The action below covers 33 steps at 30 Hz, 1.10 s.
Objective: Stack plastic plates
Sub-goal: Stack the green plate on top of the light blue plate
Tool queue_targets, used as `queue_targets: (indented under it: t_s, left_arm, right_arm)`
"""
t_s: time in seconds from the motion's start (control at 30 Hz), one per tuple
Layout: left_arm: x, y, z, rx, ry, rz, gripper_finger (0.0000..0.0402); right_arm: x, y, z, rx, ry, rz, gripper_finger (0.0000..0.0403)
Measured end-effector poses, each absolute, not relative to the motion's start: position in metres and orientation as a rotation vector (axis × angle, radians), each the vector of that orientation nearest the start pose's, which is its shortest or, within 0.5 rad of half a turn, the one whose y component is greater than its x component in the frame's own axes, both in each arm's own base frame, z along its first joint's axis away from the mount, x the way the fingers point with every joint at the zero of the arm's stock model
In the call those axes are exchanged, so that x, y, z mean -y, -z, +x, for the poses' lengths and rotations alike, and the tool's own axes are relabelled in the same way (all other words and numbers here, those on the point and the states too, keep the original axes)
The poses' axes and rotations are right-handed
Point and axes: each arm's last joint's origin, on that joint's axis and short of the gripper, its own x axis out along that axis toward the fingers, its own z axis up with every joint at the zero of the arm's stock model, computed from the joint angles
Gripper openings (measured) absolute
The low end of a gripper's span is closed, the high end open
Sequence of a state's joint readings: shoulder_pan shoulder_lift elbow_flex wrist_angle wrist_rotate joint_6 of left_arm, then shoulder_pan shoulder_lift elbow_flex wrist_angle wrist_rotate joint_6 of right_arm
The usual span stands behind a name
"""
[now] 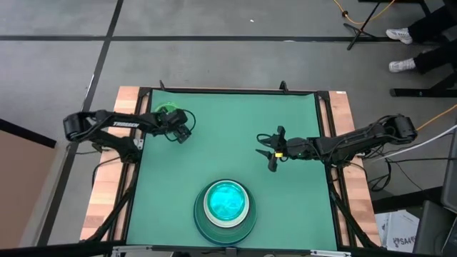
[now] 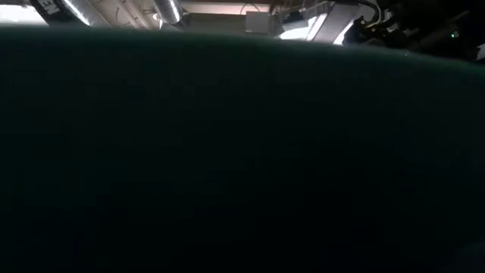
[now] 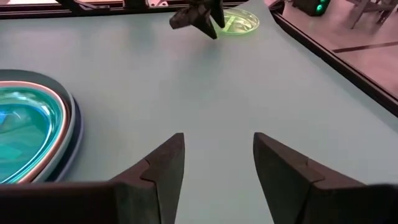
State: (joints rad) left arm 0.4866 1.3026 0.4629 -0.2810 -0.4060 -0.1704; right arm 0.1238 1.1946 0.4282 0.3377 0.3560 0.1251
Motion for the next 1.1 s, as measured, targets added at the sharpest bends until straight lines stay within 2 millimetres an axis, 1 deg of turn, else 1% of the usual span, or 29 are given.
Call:
queue_targets:
  t_s: [0.17, 0.33, 0.47, 0.73, 0.87, 0.93, 1.1]
  left_arm:
    - [-0.106, -0.122, 0.171, -1.116, -0.996, -0.159, 0.0188]
    - [-0.109, -0.119, 0.172, -1.125, -1.016, -0.143, 0.0182]
    - [-0.108, -0.119, 0.174, -1.12, -1.013, -0.132, 0.0147]
    - [-0.106, -0.118, 0.174, -1.146, -0.987, -0.103, 0.0051]
    - [-0.105, -0.118, 0.174, -1.163, -0.939, -0.084, 0.0009]
    - [-0.104, -0.118, 0.175, -1.17, -0.918, -0.068, 0.0005]
    - [-0.099, -0.118, 0.178, -1.171, -0.877, -0.038, 0.0002]
  right_arm:
    - [-0.018, -0.183, 0.227, -0.399, 0.254, 0.021, 0.0184]
    - [-0.018, -0.183, 0.227, -0.398, 0.255, 0.026, 0.0184]
    - [-0.018, -0.183, 0.227, -0.397, 0.259, 0.045, 0.0184]
    - [-0.018, -0.183, 0.227, -0.398, 0.259, 0.046, 0.0184]
    - [-0.018, -0.183, 0.227, -0.393, 0.263, 0.069, 0.0184]
    - [-0.018, -0.183, 0.227, -0.389, 0.269, 0.099, 0.0184]
    - [-0.018, -0.183, 0.227, -0.39, 0.267, 0.106, 0.0184]
